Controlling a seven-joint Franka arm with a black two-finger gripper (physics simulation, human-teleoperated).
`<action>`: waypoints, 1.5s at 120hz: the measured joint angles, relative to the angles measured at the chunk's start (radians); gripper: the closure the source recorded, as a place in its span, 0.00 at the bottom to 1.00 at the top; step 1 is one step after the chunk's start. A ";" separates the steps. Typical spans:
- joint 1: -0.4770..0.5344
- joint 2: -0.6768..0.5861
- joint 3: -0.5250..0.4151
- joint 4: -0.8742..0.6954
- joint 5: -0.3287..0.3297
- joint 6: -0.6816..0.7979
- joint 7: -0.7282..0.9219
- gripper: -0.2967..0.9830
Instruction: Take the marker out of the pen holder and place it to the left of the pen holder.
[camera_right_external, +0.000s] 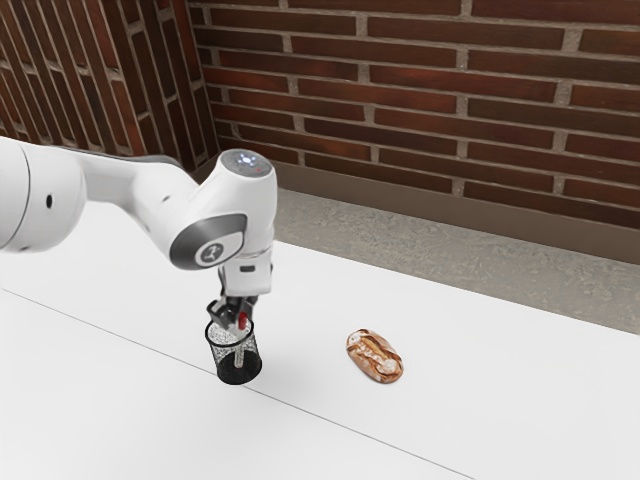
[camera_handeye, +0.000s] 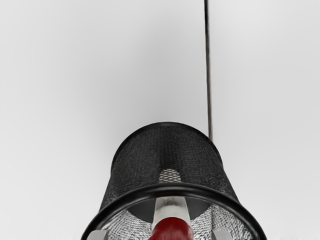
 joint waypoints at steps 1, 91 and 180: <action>0.000 0.000 0.000 0.000 0.000 0.000 0.001 0.61; -0.007 0.008 0.000 -0.002 -0.003 0.002 0.022 0.75; -0.017 -0.040 0.047 0.001 0.005 -0.087 0.004 0.83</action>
